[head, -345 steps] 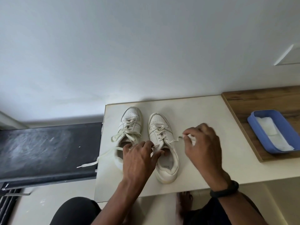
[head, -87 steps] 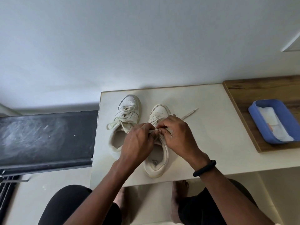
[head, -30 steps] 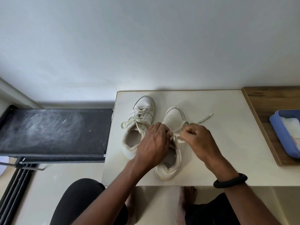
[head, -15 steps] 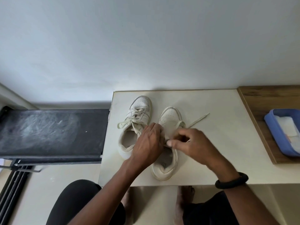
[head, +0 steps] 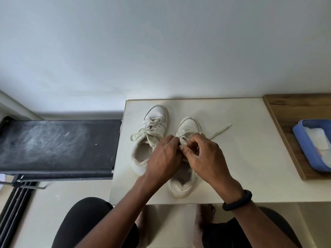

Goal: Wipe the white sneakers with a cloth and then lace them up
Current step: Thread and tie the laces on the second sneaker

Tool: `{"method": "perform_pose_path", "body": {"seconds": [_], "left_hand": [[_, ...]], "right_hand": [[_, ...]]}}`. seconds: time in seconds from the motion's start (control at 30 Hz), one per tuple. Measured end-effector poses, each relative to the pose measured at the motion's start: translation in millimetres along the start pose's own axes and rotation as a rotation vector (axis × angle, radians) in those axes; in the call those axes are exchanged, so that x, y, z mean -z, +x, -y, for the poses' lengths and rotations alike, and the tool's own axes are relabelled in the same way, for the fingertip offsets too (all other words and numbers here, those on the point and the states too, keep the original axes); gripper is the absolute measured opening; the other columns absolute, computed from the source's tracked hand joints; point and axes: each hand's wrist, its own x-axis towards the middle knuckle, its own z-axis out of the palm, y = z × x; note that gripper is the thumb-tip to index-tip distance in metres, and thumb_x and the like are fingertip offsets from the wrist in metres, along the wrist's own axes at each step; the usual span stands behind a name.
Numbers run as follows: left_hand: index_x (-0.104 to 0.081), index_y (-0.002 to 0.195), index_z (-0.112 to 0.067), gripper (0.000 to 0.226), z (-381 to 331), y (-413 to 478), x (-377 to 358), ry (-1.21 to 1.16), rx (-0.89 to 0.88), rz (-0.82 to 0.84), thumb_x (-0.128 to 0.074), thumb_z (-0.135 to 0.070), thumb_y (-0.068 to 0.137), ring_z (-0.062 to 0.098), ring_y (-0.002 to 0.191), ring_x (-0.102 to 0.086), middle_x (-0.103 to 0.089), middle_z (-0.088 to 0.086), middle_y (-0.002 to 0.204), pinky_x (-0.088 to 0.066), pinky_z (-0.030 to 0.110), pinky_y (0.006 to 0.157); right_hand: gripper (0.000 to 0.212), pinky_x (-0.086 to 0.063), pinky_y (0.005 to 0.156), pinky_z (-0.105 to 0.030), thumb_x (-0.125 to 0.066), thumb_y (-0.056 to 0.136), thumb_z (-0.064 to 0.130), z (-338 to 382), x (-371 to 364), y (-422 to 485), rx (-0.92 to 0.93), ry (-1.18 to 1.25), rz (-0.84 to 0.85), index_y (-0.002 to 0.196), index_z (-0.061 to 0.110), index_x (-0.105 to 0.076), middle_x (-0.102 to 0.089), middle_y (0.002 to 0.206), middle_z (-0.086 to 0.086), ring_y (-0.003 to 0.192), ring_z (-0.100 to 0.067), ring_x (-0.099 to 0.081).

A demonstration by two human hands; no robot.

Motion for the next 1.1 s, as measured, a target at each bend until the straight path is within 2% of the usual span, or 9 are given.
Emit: {"method": "perform_pose_path", "body": {"seconds": [0.13,0.23,0.33,0.53,0.63,0.73,0.87,0.97,1.1], "left_hand": [[-0.062,0.099,-0.009,0.014,-2.3,-0.7,-3.7,-0.011,0.029,-0.051,-0.055,-0.021,0.1,0.023,0.093,-0.055,-0.063,0.006,0.1,-0.027,0.02,0.075],[-0.063,0.1,-0.013,0.022,-2.9,-0.2,-4.8,-0.013,0.033,-0.09,-0.055,-0.033,0.102,0.022,0.095,-0.055,-0.063,0.004,0.1,-0.026,0.022,0.074],[-0.063,0.1,-0.013,0.022,-2.3,0.2,-5.7,-0.022,0.028,-0.102,-0.054,-0.033,0.102,0.022,0.094,-0.055,-0.063,0.003,0.098,-0.024,0.02,0.073],[-0.063,0.099,-0.013,0.024,-0.9,0.2,-6.0,-0.011,0.029,-0.115,-0.053,-0.034,0.103,0.02,0.093,-0.054,-0.062,0.001,0.098,-0.024,0.02,0.072],[-0.063,0.099,-0.012,0.024,-1.8,0.3,-5.2,-0.004,0.021,-0.12,-0.054,-0.034,0.103,0.022,0.092,-0.055,-0.063,0.003,0.098,-0.026,0.021,0.073],[-0.063,0.1,-0.012,0.024,-3.7,-0.1,-4.8,0.003,0.024,-0.116,-0.053,-0.034,0.103,0.022,0.093,-0.055,-0.063,0.003,0.099,-0.026,0.02,0.073],[-0.063,0.101,-0.013,0.024,-4.1,0.0,-5.5,0.011,0.026,-0.112,-0.053,-0.034,0.103,0.021,0.095,-0.055,-0.063,0.002,0.1,-0.027,0.021,0.074],[-0.063,0.1,-0.013,0.023,-3.4,0.1,-4.8,0.001,0.031,-0.111,-0.054,-0.034,0.103,0.022,0.094,-0.056,-0.064,0.003,0.1,-0.027,0.022,0.073],[-0.064,0.101,-0.013,0.024,-1.3,-0.1,-2.9,0.019,0.019,-0.095,-0.054,-0.035,0.103,0.024,0.094,-0.058,-0.064,0.003,0.101,-0.033,0.025,0.073]], "right_hand": [[0.018,-0.045,0.061,-0.024,-0.07,0.089,0.021,-3.3,-0.3,4.2,0.049,0.069,-0.057,0.077,0.018,-0.057,-0.059,0.074,0.008,0.068,-0.01,-0.055],[0.018,-0.052,0.073,-0.03,-0.064,0.086,0.018,-0.1,18.4,8.6,-0.207,0.712,-0.054,0.069,0.011,-0.062,-0.068,0.069,-0.002,0.072,-0.021,-0.065],[0.023,-0.049,0.069,-0.036,-0.06,0.085,0.015,-0.1,42.5,11.4,-0.348,1.26,-0.032,0.064,0.013,-0.051,-0.048,0.052,-0.006,0.055,-0.025,-0.054],[0.016,-0.035,0.051,-0.023,-0.058,0.09,0.018,-25.2,78.3,19.1,-0.333,1.461,-0.197,0.074,0.021,-0.056,-0.03,0.046,0.009,0.038,-0.006,-0.026],[0.016,-0.036,0.05,-0.02,-0.057,0.095,0.011,-54.6,82.6,22.7,-0.354,1.41,-0.38,0.087,0.023,-0.063,-0.039,0.05,0.01,0.04,-0.004,-0.03],[0.022,-0.034,0.051,-0.021,-0.056,0.098,0.01,-92.8,80.0,25.3,-0.573,1.272,-0.608,0.085,0.026,-0.064,-0.045,0.054,0.008,0.041,-0.005,-0.031],[0.018,-0.044,0.062,-0.029,-0.06,0.092,0.008,-123.6,75.5,21.8,-0.668,0.763,-0.799,0.088,0.025,-0.065,-0.059,0.075,0.002,0.059,-0.006,-0.052],[0.016,-0.05,0.089,-0.041,-0.063,0.091,0.015,-116.4,65.4,16.6,-0.584,0.158,-0.541,0.098,0.028,-0.067,-0.065,0.11,0.0,0.096,-0.016,-0.063],[0.008,-0.053,0.086,-0.03,-0.071,0.09,0.019,-65.9,55.2,13.4,-0.271,0.107,-0.13,0.094,0.026,-0.07,-0.07,0.098,0.009,0.09,-0.007,-0.066]]}}
